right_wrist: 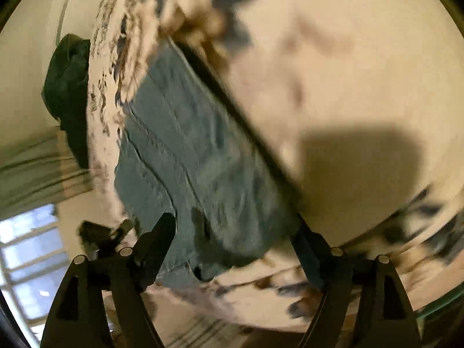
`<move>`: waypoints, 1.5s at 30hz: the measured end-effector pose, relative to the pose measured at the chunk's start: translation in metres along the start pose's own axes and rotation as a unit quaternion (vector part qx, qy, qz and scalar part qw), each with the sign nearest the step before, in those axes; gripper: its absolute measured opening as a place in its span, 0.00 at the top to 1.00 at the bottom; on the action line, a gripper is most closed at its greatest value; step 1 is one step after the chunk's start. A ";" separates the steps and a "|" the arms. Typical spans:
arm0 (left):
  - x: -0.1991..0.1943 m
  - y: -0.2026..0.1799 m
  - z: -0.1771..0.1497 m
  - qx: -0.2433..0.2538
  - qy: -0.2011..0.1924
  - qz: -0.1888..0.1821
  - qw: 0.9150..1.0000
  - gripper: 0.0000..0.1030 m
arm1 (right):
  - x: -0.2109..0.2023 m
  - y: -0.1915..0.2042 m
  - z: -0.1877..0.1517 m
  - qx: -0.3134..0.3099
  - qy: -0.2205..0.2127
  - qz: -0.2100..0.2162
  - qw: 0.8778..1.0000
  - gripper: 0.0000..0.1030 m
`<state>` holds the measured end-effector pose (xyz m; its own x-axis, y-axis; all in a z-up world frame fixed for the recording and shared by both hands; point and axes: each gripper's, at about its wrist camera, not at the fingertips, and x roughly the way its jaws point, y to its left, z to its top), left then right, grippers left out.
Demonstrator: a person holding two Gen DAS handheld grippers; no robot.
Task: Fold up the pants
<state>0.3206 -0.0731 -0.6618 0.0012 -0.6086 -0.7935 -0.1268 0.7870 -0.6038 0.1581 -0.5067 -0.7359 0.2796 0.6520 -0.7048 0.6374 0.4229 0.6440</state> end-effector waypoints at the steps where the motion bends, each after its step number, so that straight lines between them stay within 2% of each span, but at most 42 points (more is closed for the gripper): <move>1: 0.003 0.003 -0.002 -0.007 0.000 -0.005 1.000 0.00 | 0.005 -0.008 -0.004 0.018 0.011 0.002 1.000 0.21; 4: 0.012 0.002 -0.002 -0.001 0.001 0.005 1.000 0.00 | 0.031 -0.013 -0.016 0.034 0.033 0.046 0.998 0.21; 6: 0.015 0.002 0.001 0.000 0.004 0.006 1.000 0.00 | 0.045 -0.009 -0.012 0.021 0.020 0.066 0.997 0.20; 10: 0.019 0.006 0.005 0.012 0.017 0.006 1.000 0.00 | 0.070 0.008 0.006 0.005 -0.004 0.077 0.997 0.13; 12: 0.016 0.009 0.007 0.008 0.019 0.001 1.000 0.00 | 0.065 0.021 0.001 -0.010 -0.020 0.069 0.997 0.13; 15: 0.008 0.006 0.005 0.021 0.016 -0.006 1.000 0.00 | 0.042 0.048 -0.017 -0.060 -0.048 0.092 0.993 0.16; 17: 0.010 0.005 0.005 0.035 0.015 -0.003 0.999 0.00 | 0.036 0.058 -0.025 -0.091 -0.058 0.087 0.990 0.16; 19: 0.017 0.007 0.007 0.032 0.020 -0.007 0.999 0.00 | 0.055 0.057 -0.017 -0.085 -0.051 0.038 0.994 0.15; 20: 0.020 0.007 0.009 0.035 0.023 -0.008 0.999 0.00 | 0.071 0.049 -0.009 -0.065 -0.032 0.020 0.997 0.15; 22: 0.020 0.006 0.012 0.038 0.019 -0.012 0.999 0.00 | 0.084 0.037 0.002 -0.027 -0.040 0.045 0.998 0.15; 23: 0.018 0.004 0.012 0.042 0.010 -0.016 0.999 0.06 | 0.084 0.040 0.002 -0.020 -0.043 0.045 0.998 0.16; 24: 0.013 0.001 0.011 0.054 -0.003 -0.019 0.998 0.17 | 0.084 0.044 -0.001 -0.024 -0.045 0.038 0.998 0.22; 25: 0.009 -0.002 0.009 0.068 -0.015 -0.021 0.997 0.39 | 0.082 0.049 -0.004 -0.034 -0.052 0.029 0.998 0.30; 26: 0.005 -0.008 0.006 0.087 -0.025 -0.009 0.996 0.47 | 0.079 0.054 -0.011 -0.048 -0.061 0.022 0.997 0.45; 27: 0.003 -0.012 0.005 0.096 -0.029 -0.004 0.995 0.50 | 0.077 0.056 -0.015 -0.051 -0.064 0.024 0.996 0.54; 29: -0.004 -0.019 0.000 0.103 -0.038 -0.008 0.994 0.69 | 0.071 0.064 -0.023 -0.056 -0.074 0.024 0.995 0.60; 32: -0.022 -0.034 -0.006 0.119 -0.053 -0.011 0.991 0.73 | 0.056 0.088 -0.034 -0.081 -0.090 0.022 0.992 0.64; 35: -0.050 -0.053 -0.007 0.134 -0.077 -0.022 0.988 0.73 | 0.032 0.122 -0.043 -0.105 -0.103 0.042 0.988 0.65; 38: -0.078 -0.069 0.005 0.131 -0.099 -0.041 0.986 0.73 | 0.007 0.148 -0.036 -0.120 -0.110 0.063 0.985 0.65; 41: -0.104 -0.086 0.032 0.143 -0.124 -0.049 0.981 0.73 | -0.003 0.187 -0.028 -0.147 -0.120 0.084 0.978 0.65; 45: -0.121 -0.098 0.095 0.140 -0.146 -0.044 0.978 0.73 | 0.004 0.248 0.003 -0.173 -0.134 0.109 0.970 0.65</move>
<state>0.4267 -0.0671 -0.5143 0.2881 -0.6525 -0.7009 0.1628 0.7547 -0.6356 0.3195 -0.4012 -0.5794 0.5864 0.5828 -0.5626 0.2767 0.5086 0.8153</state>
